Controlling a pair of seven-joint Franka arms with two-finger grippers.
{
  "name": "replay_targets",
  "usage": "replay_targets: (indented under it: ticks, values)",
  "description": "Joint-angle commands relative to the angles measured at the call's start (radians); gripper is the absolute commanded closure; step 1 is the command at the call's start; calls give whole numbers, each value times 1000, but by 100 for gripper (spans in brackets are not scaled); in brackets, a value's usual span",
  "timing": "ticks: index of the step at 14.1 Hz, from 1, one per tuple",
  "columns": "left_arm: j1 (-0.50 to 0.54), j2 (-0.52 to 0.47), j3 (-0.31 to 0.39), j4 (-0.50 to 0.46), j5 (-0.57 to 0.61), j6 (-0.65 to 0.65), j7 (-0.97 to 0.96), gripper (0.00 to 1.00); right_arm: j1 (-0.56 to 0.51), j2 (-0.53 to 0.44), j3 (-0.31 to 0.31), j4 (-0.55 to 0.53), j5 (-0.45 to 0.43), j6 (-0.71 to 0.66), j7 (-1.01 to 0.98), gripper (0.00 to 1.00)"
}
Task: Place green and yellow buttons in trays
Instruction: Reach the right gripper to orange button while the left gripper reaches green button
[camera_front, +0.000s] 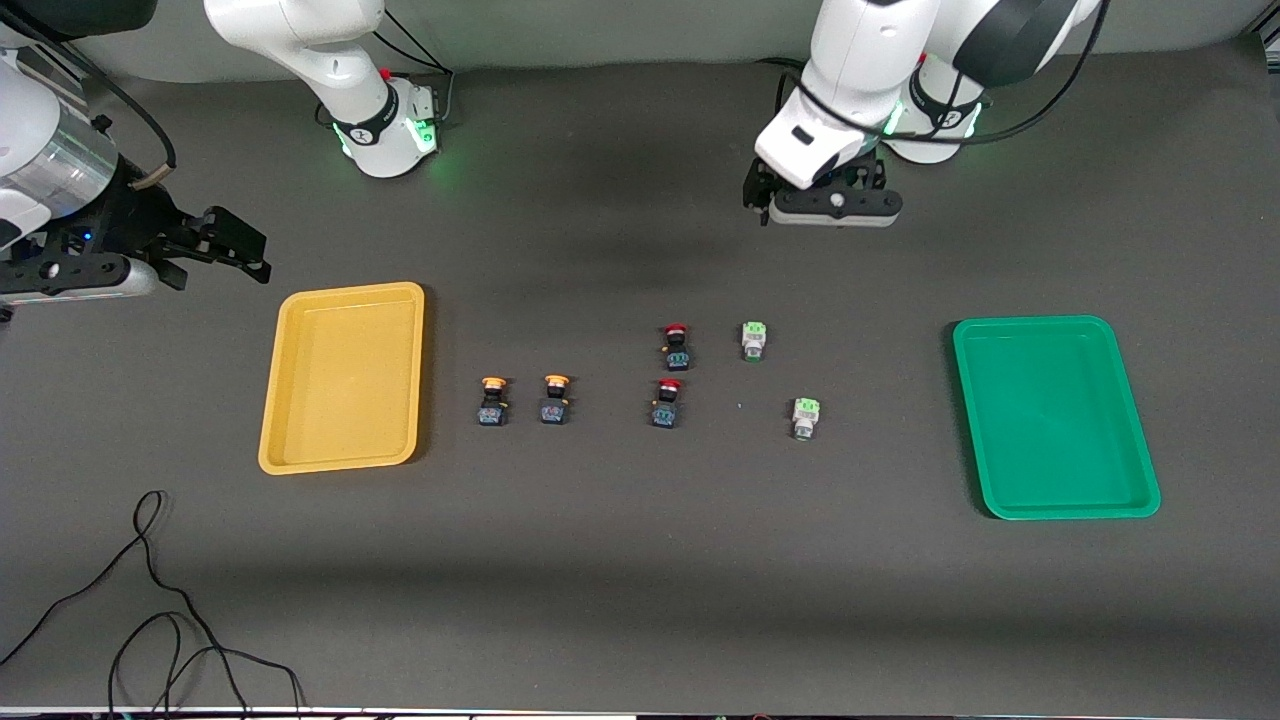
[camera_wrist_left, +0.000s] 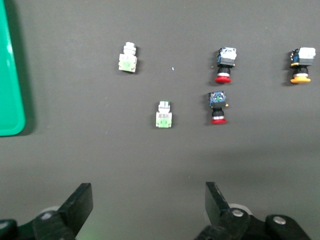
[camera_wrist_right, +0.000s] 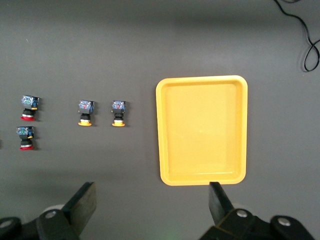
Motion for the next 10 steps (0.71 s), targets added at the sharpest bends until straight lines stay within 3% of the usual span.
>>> replay_targets:
  ticks: [1,6,10]
  values:
    - [-17,61,15,-124,0,192,-16,0,0,5,6,18,-17,-20,4,0]
    - [-39,325,13,-146,44,439,-21,0,8,14,9,17,-5,-22,12,0]
    - [-37,462,16,-196,89,606,-19,0,117,64,11,12,-2,-14,179,0]
